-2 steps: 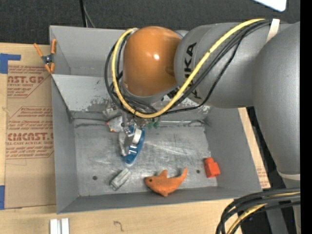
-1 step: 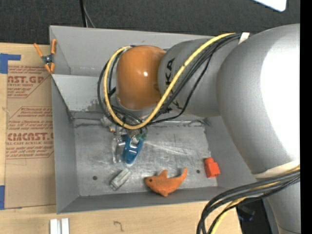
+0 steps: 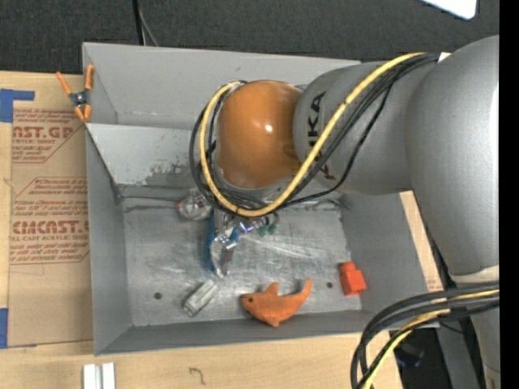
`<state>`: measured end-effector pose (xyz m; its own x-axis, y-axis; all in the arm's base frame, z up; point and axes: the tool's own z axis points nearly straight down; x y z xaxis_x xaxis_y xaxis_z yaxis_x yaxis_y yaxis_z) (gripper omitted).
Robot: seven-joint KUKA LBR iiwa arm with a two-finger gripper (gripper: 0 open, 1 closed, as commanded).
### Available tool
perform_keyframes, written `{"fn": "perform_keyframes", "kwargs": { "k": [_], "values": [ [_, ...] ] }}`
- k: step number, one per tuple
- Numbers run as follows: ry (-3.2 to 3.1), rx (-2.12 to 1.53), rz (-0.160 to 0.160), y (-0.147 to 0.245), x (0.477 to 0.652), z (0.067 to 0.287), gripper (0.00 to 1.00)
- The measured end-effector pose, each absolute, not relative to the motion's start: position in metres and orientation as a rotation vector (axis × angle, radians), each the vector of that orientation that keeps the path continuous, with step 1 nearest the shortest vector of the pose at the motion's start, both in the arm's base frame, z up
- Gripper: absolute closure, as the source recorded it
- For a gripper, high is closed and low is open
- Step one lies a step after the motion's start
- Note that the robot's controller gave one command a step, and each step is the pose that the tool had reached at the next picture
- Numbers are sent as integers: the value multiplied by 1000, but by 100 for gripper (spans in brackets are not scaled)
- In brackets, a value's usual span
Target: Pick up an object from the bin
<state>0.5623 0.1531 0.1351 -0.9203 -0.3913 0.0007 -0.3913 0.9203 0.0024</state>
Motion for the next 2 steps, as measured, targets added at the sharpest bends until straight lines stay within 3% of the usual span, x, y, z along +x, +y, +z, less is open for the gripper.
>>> {"fn": "perform_keyframes", "kwargs": {
  "k": [1,2],
  "values": [
    [-3011,792,-18,133,585,85,100],
    [-3011,792,-19,133,585,85,100]
  ]
}}
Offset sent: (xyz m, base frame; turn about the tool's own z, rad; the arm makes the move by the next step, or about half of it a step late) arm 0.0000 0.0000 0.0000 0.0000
